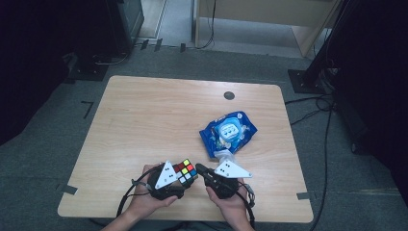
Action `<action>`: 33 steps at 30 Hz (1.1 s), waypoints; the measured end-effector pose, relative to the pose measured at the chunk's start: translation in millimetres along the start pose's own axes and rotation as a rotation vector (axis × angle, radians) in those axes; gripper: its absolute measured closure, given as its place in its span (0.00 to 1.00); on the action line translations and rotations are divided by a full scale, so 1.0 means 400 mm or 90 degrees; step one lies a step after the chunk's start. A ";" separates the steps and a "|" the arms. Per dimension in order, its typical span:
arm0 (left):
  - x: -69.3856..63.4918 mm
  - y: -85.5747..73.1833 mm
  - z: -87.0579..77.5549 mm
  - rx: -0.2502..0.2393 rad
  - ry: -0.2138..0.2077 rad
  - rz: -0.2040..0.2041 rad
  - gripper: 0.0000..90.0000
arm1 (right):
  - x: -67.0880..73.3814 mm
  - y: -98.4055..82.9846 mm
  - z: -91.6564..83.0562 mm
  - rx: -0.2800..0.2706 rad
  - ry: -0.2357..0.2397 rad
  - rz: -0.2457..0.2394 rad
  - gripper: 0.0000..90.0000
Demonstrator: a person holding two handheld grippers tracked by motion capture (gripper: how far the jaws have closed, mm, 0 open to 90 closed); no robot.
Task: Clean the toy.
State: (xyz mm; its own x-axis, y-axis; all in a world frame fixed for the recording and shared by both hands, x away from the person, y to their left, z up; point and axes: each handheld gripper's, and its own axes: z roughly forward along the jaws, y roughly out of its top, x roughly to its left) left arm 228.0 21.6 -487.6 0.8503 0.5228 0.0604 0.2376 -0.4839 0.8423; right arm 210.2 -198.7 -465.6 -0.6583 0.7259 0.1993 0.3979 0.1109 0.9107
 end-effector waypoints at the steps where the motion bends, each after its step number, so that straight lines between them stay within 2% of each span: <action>1: 0.000 0.000 0.000 0.000 0.000 0.000 0.38 | 0.001 0.000 0.000 -0.003 0.005 -0.001 1.00; 3: 0.000 0.000 0.000 0.002 -0.003 0.001 0.38 | 0.004 0.001 -0.002 -0.005 0.008 -0.003 1.00; 5: -0.003 -0.001 0.003 0.006 -0.003 0.001 0.38 | 0.016 0.003 -0.005 -0.015 0.021 -0.024 1.00; 7: -0.004 -0.001 0.004 0.009 -0.001 0.004 0.38 | 0.023 0.004 -0.005 -0.016 0.022 -0.034 1.00; 8: -0.006 -0.001 0.004 0.010 -0.001 0.005 0.38 | 0.036 0.004 -0.005 -0.015 0.016 -0.054 1.00; 10: -0.006 0.000 0.003 0.010 0.000 0.008 0.38 | 0.045 0.005 -0.006 -0.018 0.013 -0.067 1.00; 20: -0.010 -0.001 0.010 0.014 -0.002 0.011 0.37 | 0.071 0.006 -0.008 -0.019 0.034 -0.085 1.00; 21: -0.009 0.001 0.009 0.011 -0.001 0.011 0.38 | 0.073 0.007 -0.006 -0.018 0.032 -0.093 0.97; 23: -0.008 0.003 0.007 0.007 -0.003 0.008 0.38 | 0.072 0.009 -0.008 -0.019 0.029 -0.092 0.95; 25: -0.003 0.008 0.000 -0.004 0.000 0.002 0.38 | 0.056 0.013 -0.015 -0.028 0.001 -0.073 0.93; 26: 0.002 0.008 -0.005 -0.007 -0.001 -0.002 0.38 | 0.031 0.009 -0.021 -0.025 -0.035 -0.047 0.96; 27: 0.002 0.008 -0.005 -0.007 -0.001 -0.002 0.38 | 0.031 0.009 -0.021 -0.025 -0.035 -0.047 0.96; 28: 0.007 0.006 -0.009 -0.011 -0.002 -0.005 0.38 | 0.007 -0.002 -0.020 -0.009 -0.059 -0.021 0.97; 30: 0.008 0.005 -0.010 -0.015 -0.006 -0.009 0.38 | -0.015 -0.017 -0.010 0.012 -0.055 0.017 0.97; 33: 0.005 0.006 -0.012 -0.019 -0.006 -0.003 0.38 | -0.017 -0.028 0.008 0.032 -0.024 0.030 0.97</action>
State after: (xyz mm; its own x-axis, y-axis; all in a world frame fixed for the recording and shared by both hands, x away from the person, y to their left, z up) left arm 228.0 24.7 -482.9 0.8539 0.5178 0.0518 0.2269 -0.4601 0.8584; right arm 212.6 -202.7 -478.3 -0.6142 0.7558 0.2270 0.4601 0.1092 0.8811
